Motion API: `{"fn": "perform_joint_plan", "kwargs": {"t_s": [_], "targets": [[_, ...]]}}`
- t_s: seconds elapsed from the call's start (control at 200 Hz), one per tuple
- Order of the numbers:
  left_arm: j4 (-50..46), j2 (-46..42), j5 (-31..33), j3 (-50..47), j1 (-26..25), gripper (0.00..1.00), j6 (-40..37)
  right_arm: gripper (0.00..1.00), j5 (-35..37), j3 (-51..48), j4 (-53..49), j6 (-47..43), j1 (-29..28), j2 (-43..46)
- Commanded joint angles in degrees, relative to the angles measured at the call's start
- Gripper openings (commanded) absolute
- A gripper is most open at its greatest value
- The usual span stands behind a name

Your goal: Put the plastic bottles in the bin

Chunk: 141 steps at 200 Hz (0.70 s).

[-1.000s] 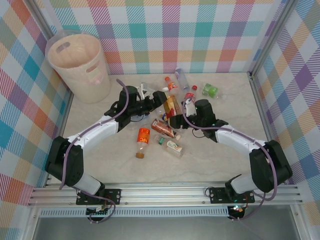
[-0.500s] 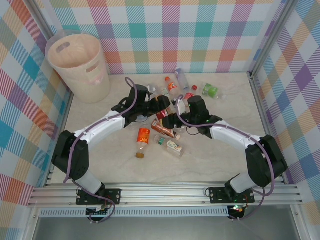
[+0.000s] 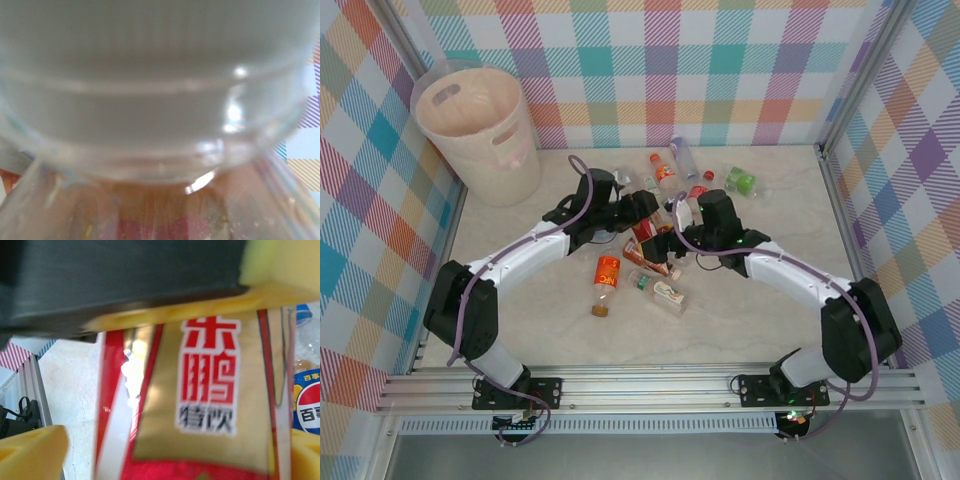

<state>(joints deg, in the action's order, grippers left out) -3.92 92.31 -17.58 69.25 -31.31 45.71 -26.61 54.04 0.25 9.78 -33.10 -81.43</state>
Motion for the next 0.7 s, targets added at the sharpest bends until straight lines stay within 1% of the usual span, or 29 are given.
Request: {"fn": "perform_joint_plan", "kwargs": {"t_s": [0.0, 0.08, 0.185, 0.31, 0.4, 0.5, 0.575, 0.7], "targets": [[2.1, 0.3, -0.5, 1.6, 2.0, 0.58, 1.0, 1.0, 1.7, 1.4, -1.8, -2.9, -0.4, 5.1], [1.0, -0.5, 0.4, 2.1, 3.5, 0.57, 0.4, 1.0, 6.5, 1.0, -1.9, -1.6, -0.4, 8.4], [-0.8, -2.6, 4.1, 2.9, 6.0, 0.56, -1.2, 1.0, 18.0, -1.6, 0.8, 2.0, -0.4, 13.6], [-1.0, -6.3, 11.7, 3.1, 8.9, 0.58, -1.1, 1.0, 33.7, -6.5, 4.4, 7.6, -0.3, 18.5], [1.4, -9.4, 17.8, 3.4, 10.9, 0.58, -2.7, 1.0, 41.3, -9.4, 5.2, 11.0, -0.4, 19.8], [4.8, -12.5, 27.0, 4.5, 12.4, 0.58, -7.2, 1.0, 44.1, -10.8, 5.5, 13.6, -0.4, 20.2], [8.8, -13.5, 30.9, 6.2, 14.0, 0.58, -11.1, 1.0, 44.2, -10.5, 6.0, 13.8, -0.4, 19.8], [9.5, -10.9, 38.6, 14.7, 16.2, 0.58, -21.7, 1.0, 44.1, -9.0, 5.1, 12.9, -0.4, 18.9]]}}
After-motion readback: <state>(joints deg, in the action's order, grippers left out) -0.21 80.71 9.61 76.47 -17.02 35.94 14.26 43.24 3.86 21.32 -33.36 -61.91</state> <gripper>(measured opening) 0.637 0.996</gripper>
